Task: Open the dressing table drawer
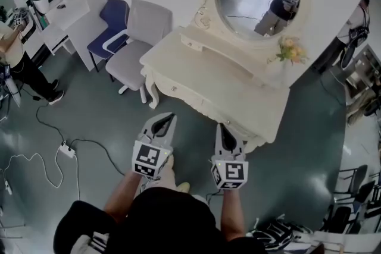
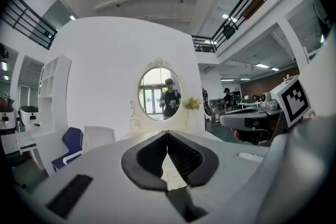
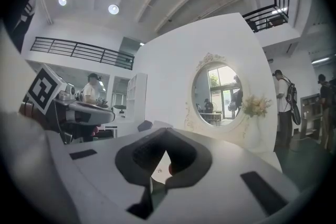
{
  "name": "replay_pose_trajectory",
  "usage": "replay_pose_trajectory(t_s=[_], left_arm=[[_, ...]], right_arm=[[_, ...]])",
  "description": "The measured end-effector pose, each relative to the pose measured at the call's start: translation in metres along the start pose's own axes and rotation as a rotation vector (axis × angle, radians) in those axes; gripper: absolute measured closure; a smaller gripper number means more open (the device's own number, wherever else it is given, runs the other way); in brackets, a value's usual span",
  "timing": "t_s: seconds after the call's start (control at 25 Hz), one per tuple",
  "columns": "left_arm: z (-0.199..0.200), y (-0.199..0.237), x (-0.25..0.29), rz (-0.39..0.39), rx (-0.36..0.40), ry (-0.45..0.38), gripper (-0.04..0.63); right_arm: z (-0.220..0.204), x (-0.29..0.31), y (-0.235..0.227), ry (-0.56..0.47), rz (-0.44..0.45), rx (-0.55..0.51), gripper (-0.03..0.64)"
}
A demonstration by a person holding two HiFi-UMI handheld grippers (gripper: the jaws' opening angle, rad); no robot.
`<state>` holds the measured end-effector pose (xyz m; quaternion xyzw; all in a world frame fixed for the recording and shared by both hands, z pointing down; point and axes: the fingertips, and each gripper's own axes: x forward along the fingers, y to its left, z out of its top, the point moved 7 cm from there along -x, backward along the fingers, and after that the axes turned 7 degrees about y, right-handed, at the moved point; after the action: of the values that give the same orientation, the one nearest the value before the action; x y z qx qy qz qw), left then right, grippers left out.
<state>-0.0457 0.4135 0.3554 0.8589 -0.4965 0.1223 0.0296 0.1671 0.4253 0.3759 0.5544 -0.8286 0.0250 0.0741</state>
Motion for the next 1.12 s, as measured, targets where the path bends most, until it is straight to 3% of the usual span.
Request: replay_pose_trajectory(t_s=[0.32, 0.64, 1.12], left_arm=[[-0.003, 0.033, 0.02, 0.038, -0.018, 0.013, 0.592], [-0.001, 0.104, 0.083, 0.042, -0.025, 0.025, 0.592], [0.021, 0.222, 0.172, -0.026, -0.03, 0.047, 0.591]], right_arm=[[-0.001, 0.042, -0.002, 0.014, 0.033, 0.004, 0.62], [0.008, 0.137, -0.005, 0.024, 0.044, -0.003, 0.62], [0.038, 0.273, -0.002, 0.053, -0.024, 0.03, 0.62]])
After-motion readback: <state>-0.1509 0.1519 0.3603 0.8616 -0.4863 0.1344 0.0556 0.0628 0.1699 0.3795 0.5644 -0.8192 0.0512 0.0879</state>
